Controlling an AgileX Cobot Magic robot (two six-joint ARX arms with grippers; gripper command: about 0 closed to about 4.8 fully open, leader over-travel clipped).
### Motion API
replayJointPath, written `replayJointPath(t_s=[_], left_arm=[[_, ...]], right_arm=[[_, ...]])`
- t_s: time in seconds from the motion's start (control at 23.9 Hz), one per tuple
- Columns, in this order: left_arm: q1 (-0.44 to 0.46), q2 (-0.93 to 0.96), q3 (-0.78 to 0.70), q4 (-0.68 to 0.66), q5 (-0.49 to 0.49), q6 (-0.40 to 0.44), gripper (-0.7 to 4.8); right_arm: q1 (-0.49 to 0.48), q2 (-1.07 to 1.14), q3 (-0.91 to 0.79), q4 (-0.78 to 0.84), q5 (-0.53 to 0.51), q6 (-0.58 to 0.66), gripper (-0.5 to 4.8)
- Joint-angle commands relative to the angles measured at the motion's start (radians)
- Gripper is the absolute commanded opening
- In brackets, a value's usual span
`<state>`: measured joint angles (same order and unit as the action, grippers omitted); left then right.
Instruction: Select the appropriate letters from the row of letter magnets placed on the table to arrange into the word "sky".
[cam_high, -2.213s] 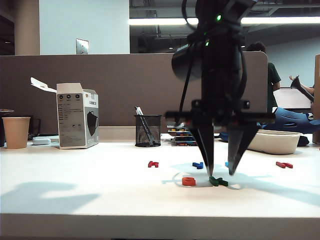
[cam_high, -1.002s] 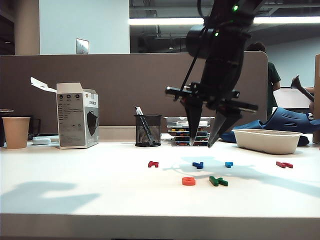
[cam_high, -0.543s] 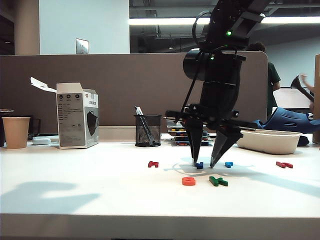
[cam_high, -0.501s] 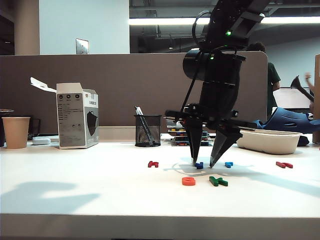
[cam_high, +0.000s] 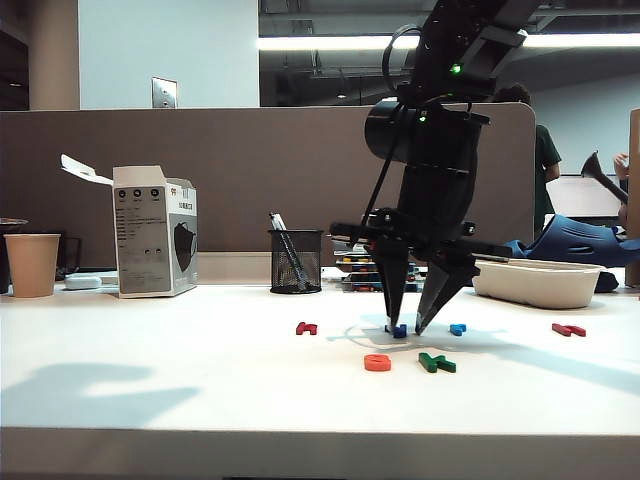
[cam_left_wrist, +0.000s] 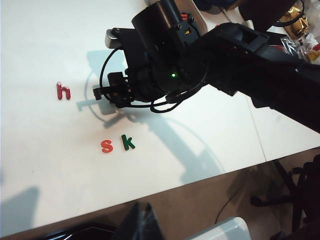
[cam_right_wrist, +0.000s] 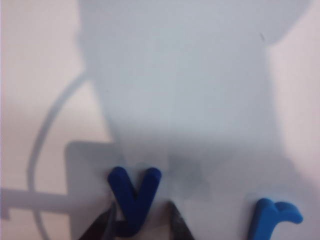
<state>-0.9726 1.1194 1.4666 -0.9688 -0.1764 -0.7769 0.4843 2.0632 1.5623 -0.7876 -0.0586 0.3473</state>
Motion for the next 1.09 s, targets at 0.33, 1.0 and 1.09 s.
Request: replayJointPath(t_s=[0.33, 1.0, 1.09], left_arm=[[0.000, -0.002, 0.002, 0.006, -0.004, 0.003, -0.05], [0.000, -0.002, 0.002, 0.006, -0.004, 0.003, -0.05], [0.000, -0.002, 0.002, 0.006, -0.004, 0.003, -0.05]], right_arm=[[0.005, 0.010, -0.001, -0.026, 0.016, 0.000, 1.43], [0.015, 0.039, -0.001, -0.056, 0.042, 0.000, 0.41], [0.015, 0.039, -0.001, -0.057, 0.042, 0.000, 0.40]])
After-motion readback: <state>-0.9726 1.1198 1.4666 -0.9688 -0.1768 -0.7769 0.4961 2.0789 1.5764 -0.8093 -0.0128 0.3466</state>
